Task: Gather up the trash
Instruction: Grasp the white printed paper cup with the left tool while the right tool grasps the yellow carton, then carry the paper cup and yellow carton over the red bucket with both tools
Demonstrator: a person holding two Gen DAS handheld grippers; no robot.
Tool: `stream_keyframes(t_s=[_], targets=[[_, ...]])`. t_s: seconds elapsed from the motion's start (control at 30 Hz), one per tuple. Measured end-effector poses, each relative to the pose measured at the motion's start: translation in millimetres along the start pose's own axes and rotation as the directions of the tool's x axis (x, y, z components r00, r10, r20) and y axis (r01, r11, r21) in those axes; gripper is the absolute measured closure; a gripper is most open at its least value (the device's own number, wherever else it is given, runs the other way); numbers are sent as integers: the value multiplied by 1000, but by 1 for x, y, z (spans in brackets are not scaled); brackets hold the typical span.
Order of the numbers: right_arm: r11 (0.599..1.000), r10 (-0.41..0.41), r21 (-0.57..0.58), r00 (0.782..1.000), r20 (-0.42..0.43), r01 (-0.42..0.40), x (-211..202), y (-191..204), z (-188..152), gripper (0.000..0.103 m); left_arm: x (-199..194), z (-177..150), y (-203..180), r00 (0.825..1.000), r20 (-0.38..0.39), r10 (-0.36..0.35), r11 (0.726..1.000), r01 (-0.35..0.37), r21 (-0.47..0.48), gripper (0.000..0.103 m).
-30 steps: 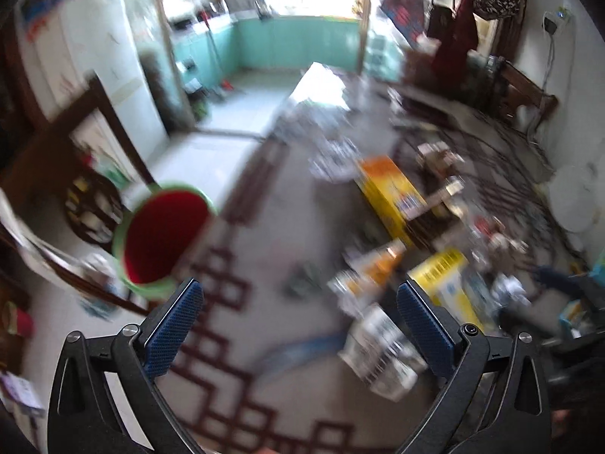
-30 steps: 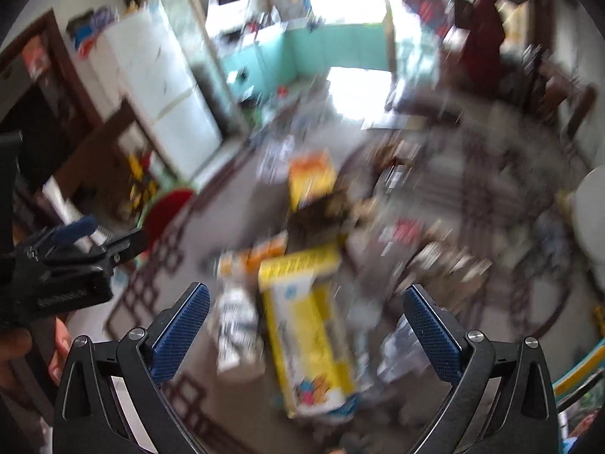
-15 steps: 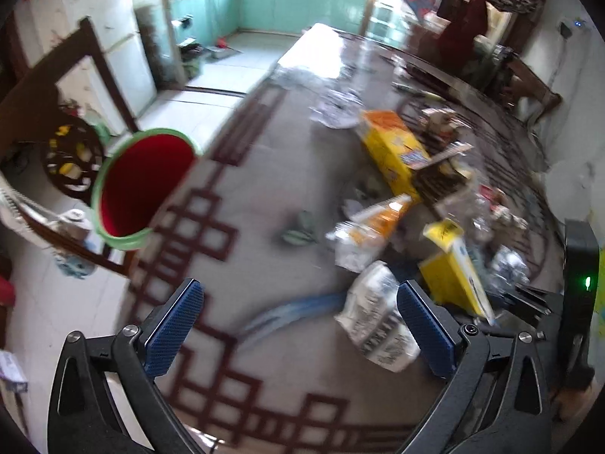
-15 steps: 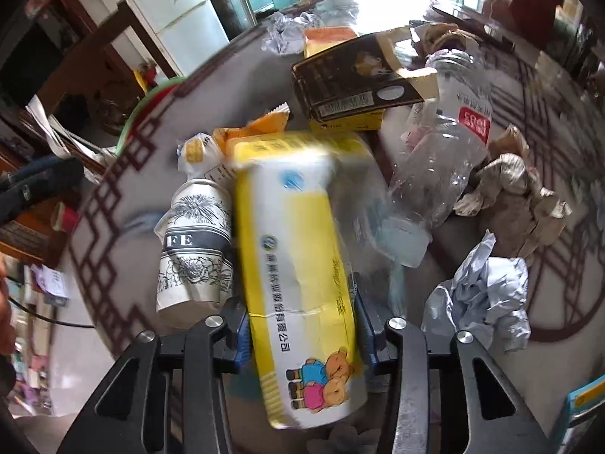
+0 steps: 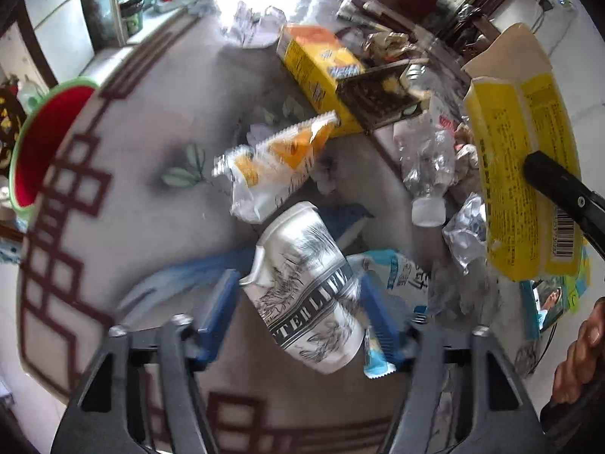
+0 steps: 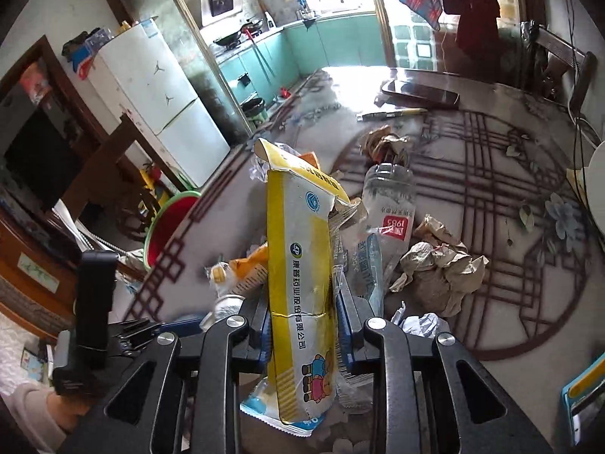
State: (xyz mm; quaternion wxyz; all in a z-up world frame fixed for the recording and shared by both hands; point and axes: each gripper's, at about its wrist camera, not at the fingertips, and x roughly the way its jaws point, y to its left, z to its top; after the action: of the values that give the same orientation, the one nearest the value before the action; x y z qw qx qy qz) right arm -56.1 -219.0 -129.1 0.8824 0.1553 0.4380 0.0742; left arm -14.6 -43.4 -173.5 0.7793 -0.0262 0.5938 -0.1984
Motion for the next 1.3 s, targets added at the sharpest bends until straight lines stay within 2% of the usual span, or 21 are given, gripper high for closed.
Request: stream_keyframes(t_s=[0.07, 0.1, 0.23, 0.27, 0.33, 0.37, 0.4, 0.47, 0.57, 0.63, 0.67, 0.7, 0.73, 0.8, 0.9, 1.07, 1.3], targets=[[1000, 5, 4, 1000, 8, -5, -4, 4, 3, 79, -10, 4, 6, 999, 22, -48, 999, 48, -9, 94], [1000, 9, 3, 1000, 13, -9, -4, 8, 5, 79, -13, 8, 10, 999, 22, -46, 999, 46, -11, 99], [1000, 13, 0, 1000, 24, -13, -3, 17, 6, 79, -17, 11, 23, 998, 10, -67, 998, 68, -20, 99], [1000, 12, 5, 1000, 25, -12, -2, 17, 7, 78, -18, 10, 23, 997, 11, -72, 997, 72, -17, 94], [1000, 11, 18, 1000, 24, -11, 1, 16, 6, 78, -21, 5, 22, 999, 15, -40, 999, 40, 11, 52], [1000, 11, 24, 1000, 21, -11, 3, 16, 5, 78, -22, 3, 20, 1000, 22, -22, 999, 21, 24, 5], [1000, 10, 29, 1000, 18, -10, 5, 14, 5, 78, -23, 1, 16, 999, 42, -30, 999, 28, 33, 1], [999, 10, 44, 1000, 10, -10, 9, 12, 5, 78, -20, -4, 11, 998, 23, -55, 997, 54, 48, 1], [998, 20, 64, 1000, 3, -20, 14, 11, 3, 78, 2, -8, 8, 1000, -14, 5, 999, -5, 45, 1], [998, 20, 59, 1000, 4, -20, 14, 12, 4, 78, 17, -11, 13, 999, -44, 6, 1000, -5, 22, 4], [998, 18, 54, 1000, 5, -18, 14, 13, 4, 78, 22, -13, 16, 999, -54, 1, 1000, -1, 8, 22], [999, 15, 51, 1000, 6, -15, 13, 14, 4, 78, 28, -15, 19, 998, -68, 1, 1000, -1, -4, 47], [999, 12, 49, 1000, 8, -12, 12, 15, 4, 78, 28, -15, 21, 998, -65, -15, 1000, 14, -11, 47], [999, 12, 52, 1000, 11, -12, 11, 16, 5, 78, 23, -14, 22, 998, -50, -44, 999, 44, 3, 59], [998, 15, 53, 1000, 11, -16, 11, 19, 6, 78, 11, -8, 23, 999, -5, -37, 999, 37, 30, 63], [998, 27, 53, 999, 27, -28, 11, 32, 14, 78, -19, 6, 36, 995, 75, -60, 998, 59, 10, 64], [999, 37, 32, 999, 26, -38, 24, 63, 27, 77, -49, 32, 77, 985, 170, -25, 999, 32, -39, 64]])
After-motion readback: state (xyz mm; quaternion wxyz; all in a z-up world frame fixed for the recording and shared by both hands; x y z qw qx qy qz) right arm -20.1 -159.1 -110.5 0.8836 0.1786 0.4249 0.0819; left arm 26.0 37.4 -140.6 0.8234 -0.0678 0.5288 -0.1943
